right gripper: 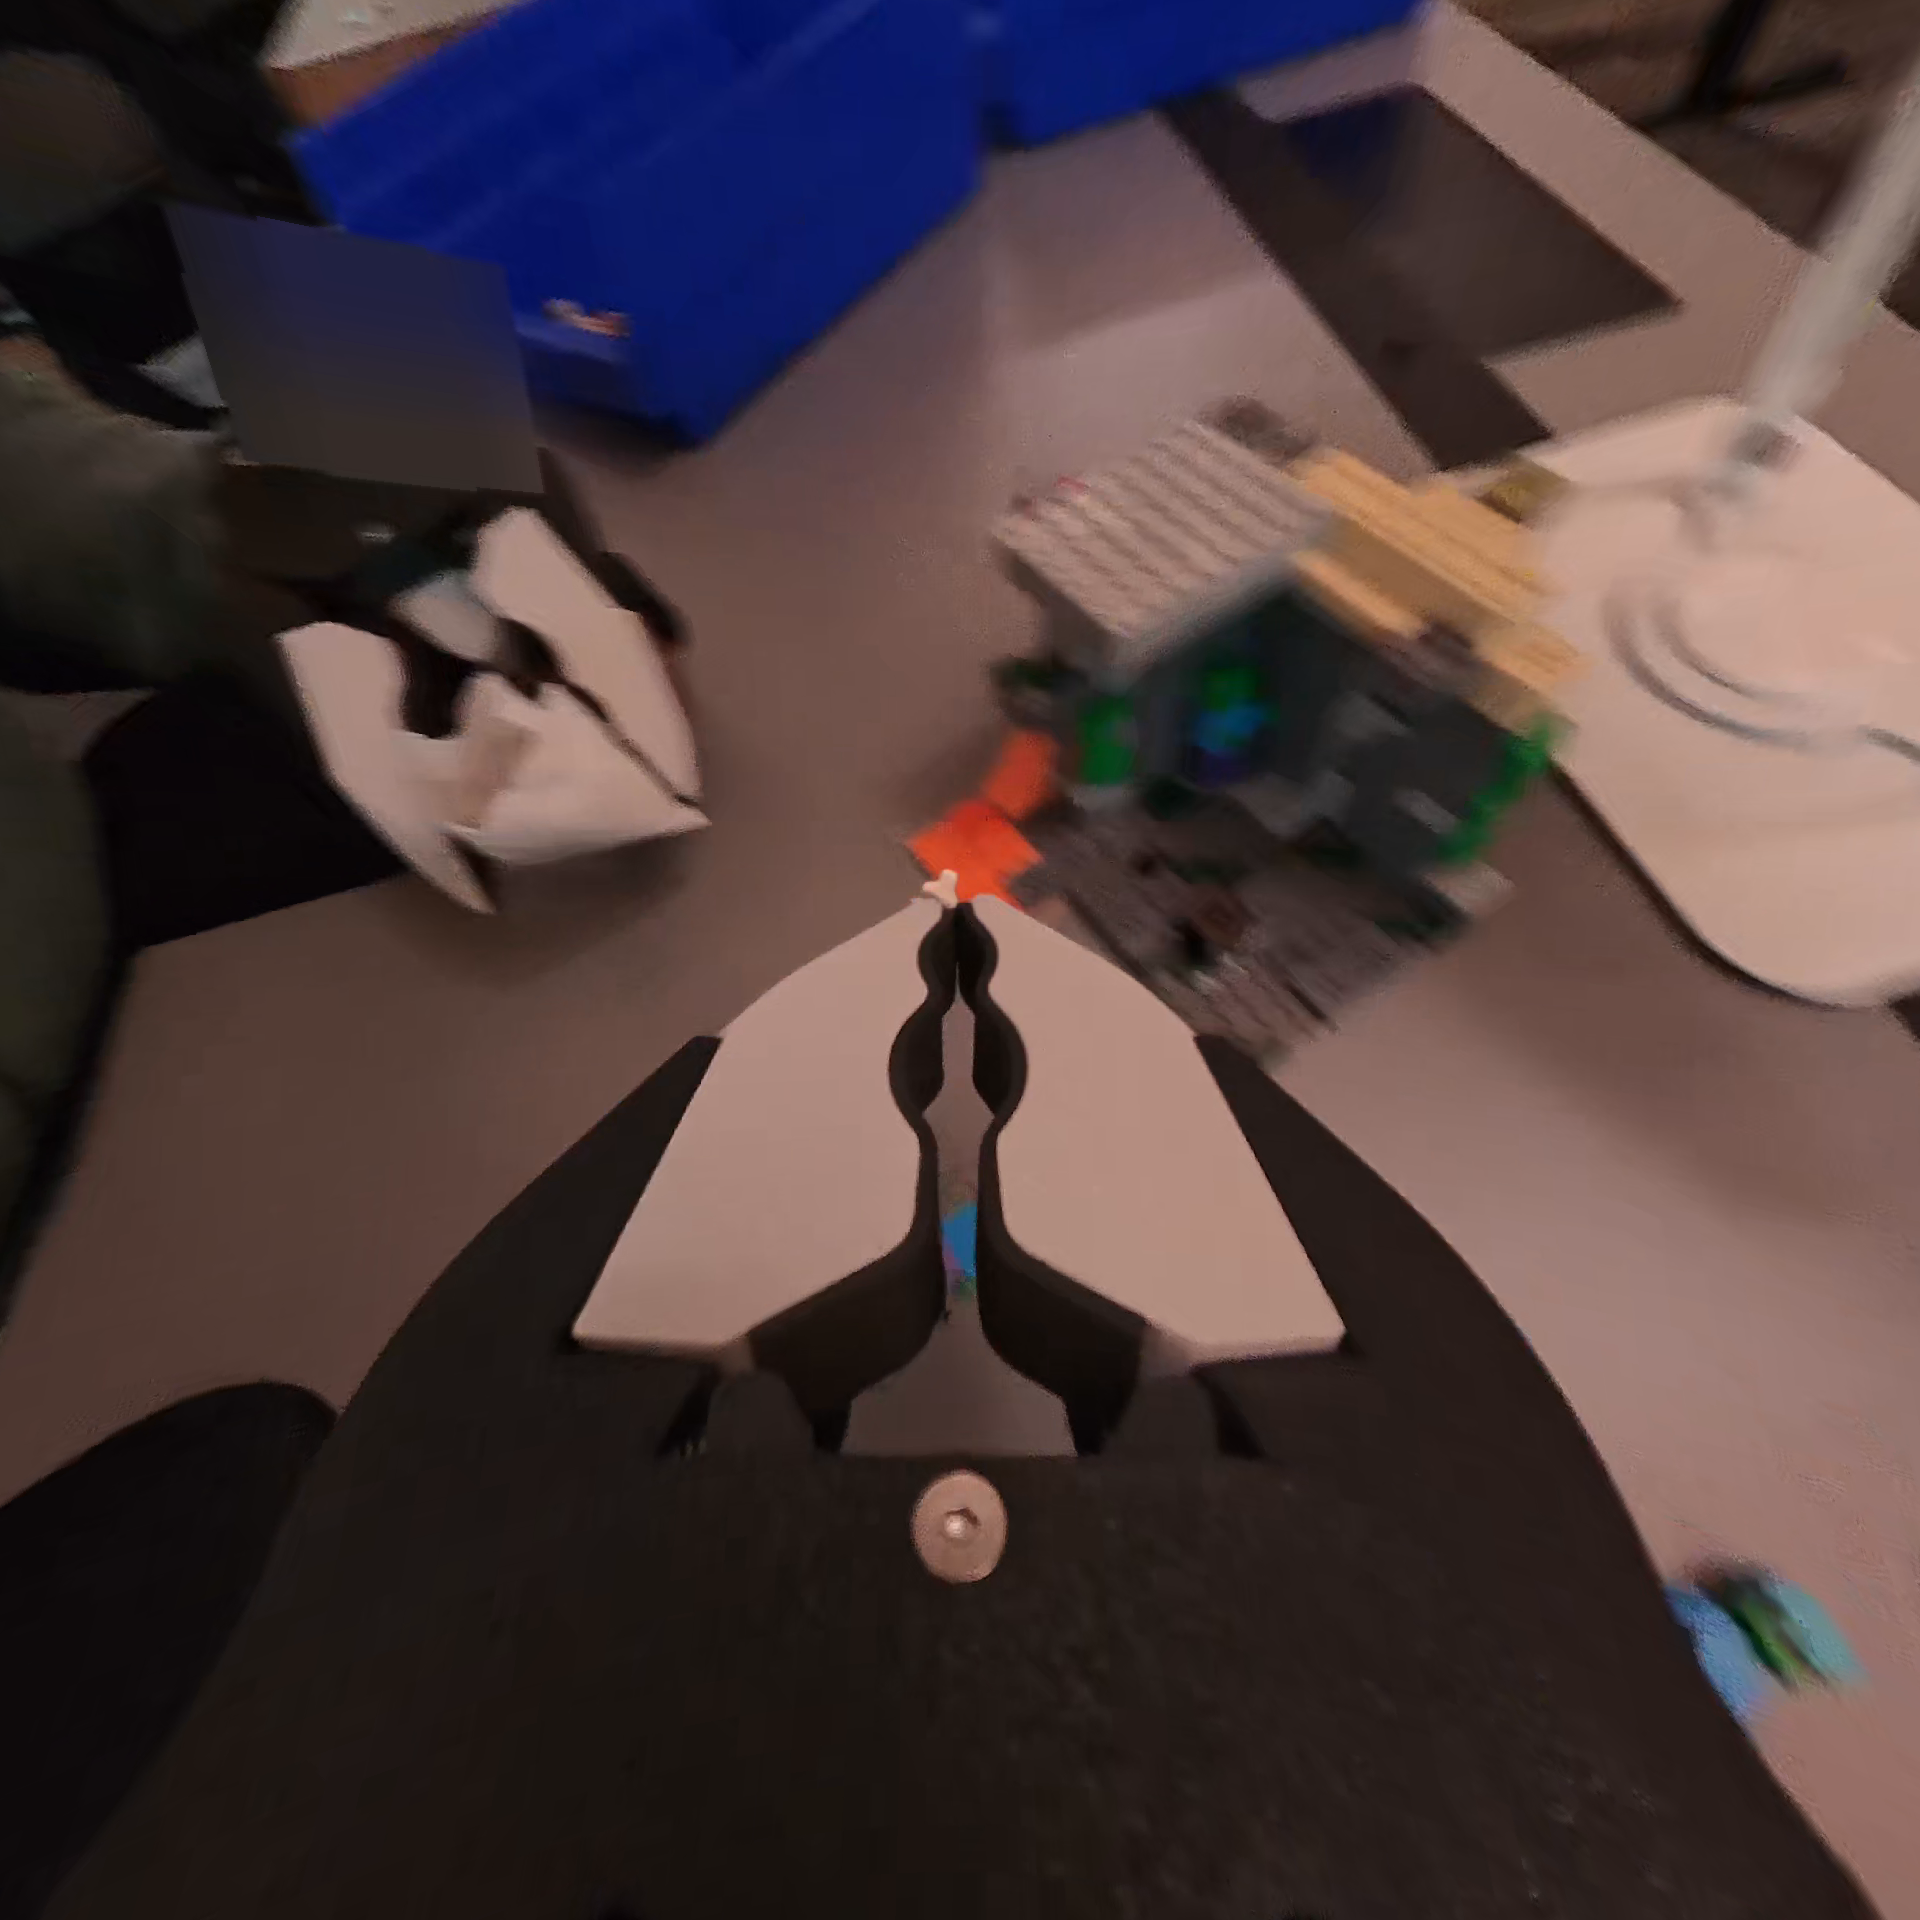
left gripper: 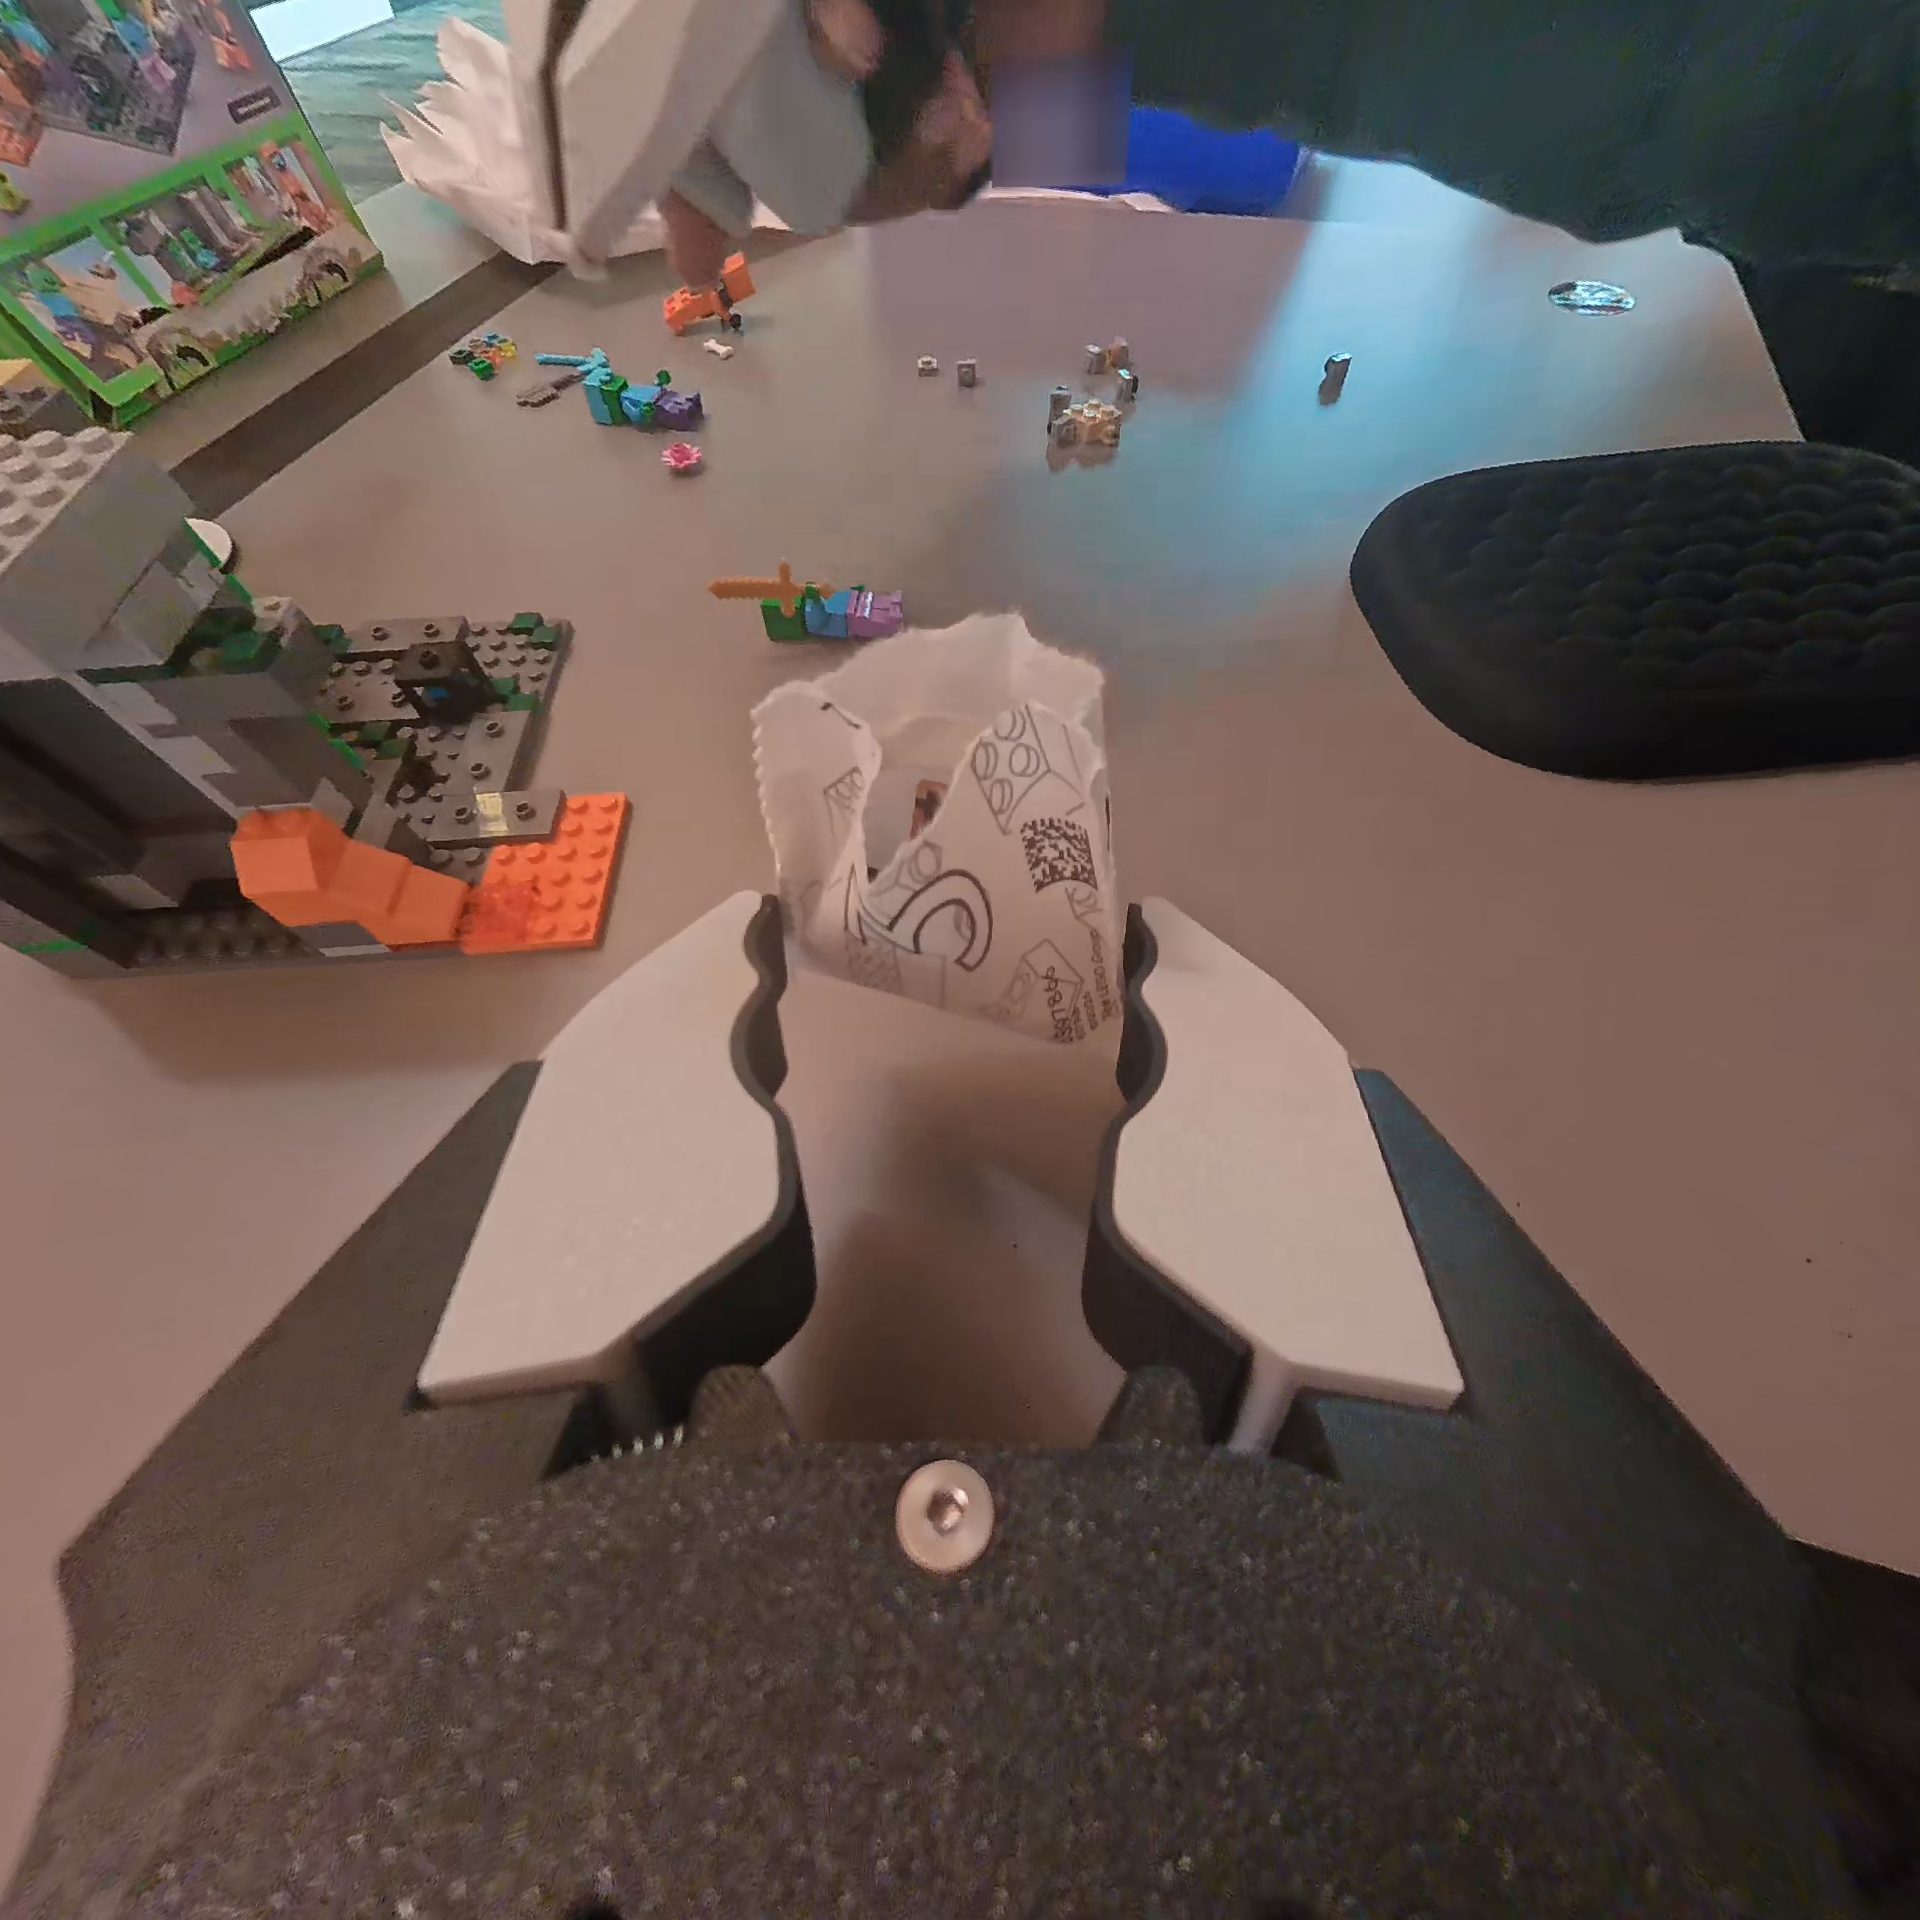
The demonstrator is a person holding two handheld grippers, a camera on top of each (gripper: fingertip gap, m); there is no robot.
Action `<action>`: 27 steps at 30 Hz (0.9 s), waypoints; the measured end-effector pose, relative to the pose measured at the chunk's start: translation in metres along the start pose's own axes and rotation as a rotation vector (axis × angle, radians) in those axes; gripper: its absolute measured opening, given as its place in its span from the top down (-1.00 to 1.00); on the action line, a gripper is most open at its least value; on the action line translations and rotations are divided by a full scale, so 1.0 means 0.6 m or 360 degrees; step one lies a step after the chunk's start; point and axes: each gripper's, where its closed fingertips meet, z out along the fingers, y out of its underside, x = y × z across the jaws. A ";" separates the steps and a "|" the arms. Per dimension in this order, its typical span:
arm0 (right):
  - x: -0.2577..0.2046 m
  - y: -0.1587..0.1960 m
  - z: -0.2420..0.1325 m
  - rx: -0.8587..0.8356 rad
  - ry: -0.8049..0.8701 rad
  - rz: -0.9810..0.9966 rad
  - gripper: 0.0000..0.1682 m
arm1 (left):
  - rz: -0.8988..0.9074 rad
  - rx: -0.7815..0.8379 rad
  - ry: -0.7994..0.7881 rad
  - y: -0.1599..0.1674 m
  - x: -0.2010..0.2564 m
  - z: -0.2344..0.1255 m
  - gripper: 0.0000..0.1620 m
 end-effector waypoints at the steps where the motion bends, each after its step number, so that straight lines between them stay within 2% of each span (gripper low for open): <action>1: -0.033 -0.008 0.018 0.0015 -0.0075 -0.0046 1.00 | 0.0002 0.0002 -0.0001 0.000 0.000 0.000 0.24; 6: -0.148 -0.035 0.076 0.0045 -0.0348 -0.0194 1.00 | 0.0004 0.0015 -0.0007 -0.002 -0.001 -0.002 0.24; 11: -0.178 -0.019 0.105 -0.0051 -0.0382 -0.0282 1.00 | 0.0036 0.0017 -0.0014 -0.002 0.002 -0.002 0.24; 22: -0.172 -0.005 0.087 -0.0047 -0.0290 -0.0290 0.86 | 0.0047 0.0016 -0.0016 -0.002 0.002 -0.002 0.24; 24: -0.149 -0.009 0.068 -0.0016 -0.0209 -0.0272 0.86 | 0.0042 0.0018 -0.0016 -0.002 0.002 -0.002 0.24; 27: -0.066 -0.003 0.018 -0.0010 0.0070 -0.0225 0.85 | 0.0039 0.0023 -0.0017 -0.003 0.001 -0.003 0.24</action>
